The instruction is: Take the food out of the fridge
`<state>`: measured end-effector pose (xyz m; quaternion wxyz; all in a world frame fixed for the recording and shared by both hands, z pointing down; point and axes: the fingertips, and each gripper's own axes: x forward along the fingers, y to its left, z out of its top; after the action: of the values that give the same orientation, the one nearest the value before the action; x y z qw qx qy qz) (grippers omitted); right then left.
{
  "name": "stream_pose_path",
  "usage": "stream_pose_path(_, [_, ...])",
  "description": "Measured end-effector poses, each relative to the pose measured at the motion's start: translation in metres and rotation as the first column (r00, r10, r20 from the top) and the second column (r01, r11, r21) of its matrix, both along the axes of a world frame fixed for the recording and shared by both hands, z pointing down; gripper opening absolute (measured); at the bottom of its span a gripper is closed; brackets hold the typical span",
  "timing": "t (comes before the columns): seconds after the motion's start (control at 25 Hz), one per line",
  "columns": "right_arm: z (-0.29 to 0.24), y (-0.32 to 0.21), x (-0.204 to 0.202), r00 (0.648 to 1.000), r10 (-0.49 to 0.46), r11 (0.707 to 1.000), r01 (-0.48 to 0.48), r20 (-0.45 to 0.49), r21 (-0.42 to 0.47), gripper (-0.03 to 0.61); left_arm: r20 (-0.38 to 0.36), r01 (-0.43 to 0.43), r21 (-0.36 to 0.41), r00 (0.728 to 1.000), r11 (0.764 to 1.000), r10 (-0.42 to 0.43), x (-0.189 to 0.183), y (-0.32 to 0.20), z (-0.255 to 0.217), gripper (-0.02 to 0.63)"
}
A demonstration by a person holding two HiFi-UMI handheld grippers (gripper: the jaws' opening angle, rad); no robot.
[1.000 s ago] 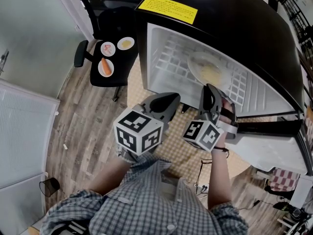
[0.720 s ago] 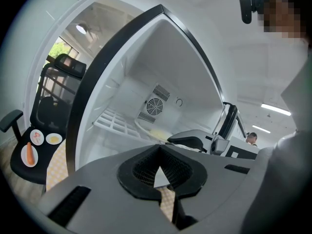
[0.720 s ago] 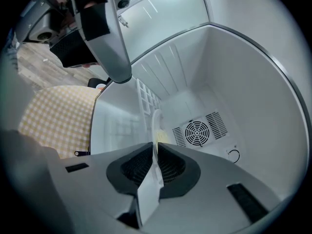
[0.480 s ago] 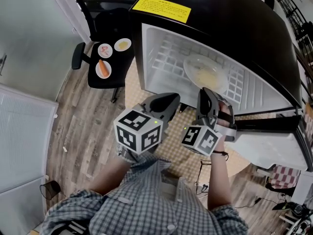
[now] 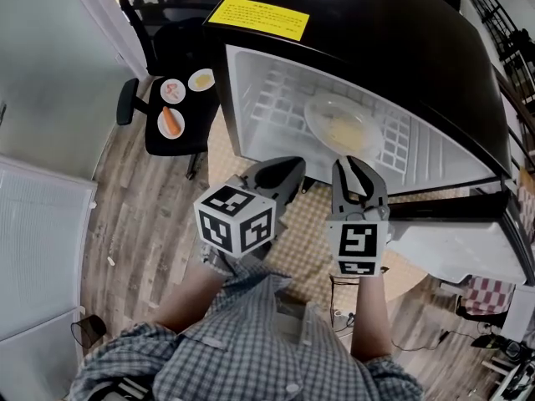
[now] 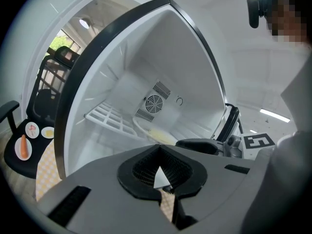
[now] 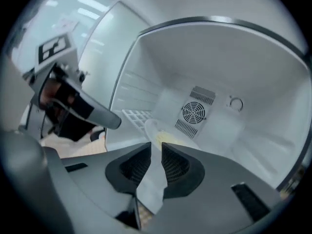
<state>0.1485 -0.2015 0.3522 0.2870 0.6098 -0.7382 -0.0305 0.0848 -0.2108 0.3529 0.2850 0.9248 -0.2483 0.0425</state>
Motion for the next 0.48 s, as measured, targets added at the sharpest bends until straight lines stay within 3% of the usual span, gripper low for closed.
stream_pose_path(0.08, [0.002,0.003,0.005,0.975,0.034,0.999,-0.031,0.218,-0.018,0.034,-0.014,-0.007,-0.007,1.0,1.0,0.006,0.003,-0.002,0.0,0.006])
stream_pose_path(0.16, [0.005,0.005,0.011,0.898,0.083,0.997,-0.071,0.433,-0.045,0.034,-0.027,-0.007,-0.021,1.0,1.0,0.006,0.005,-0.005,0.0,0.006])
stream_pose_path(0.2, [0.006,0.005,0.015,0.836,0.109,0.994,-0.092,0.538,-0.059,0.034,-0.031,-0.006,-0.028,1.0,1.0,0.005,0.006,-0.005,0.001,0.006])
stream_pose_path(0.32, [0.008,0.005,0.028,0.599,0.17,0.983,-0.16,0.782,-0.091,0.034,-0.036,-0.006,-0.047,0.999,0.999,0.004,0.009,-0.007,0.003,0.006])
stream_pose_path(0.48, [0.011,0.005,0.045,0.342,0.181,0.97,-0.217,0.922,-0.11,0.074,-0.037,-0.012,-0.067,0.999,0.998,0.01,0.014,-0.007,0.007,0.006])
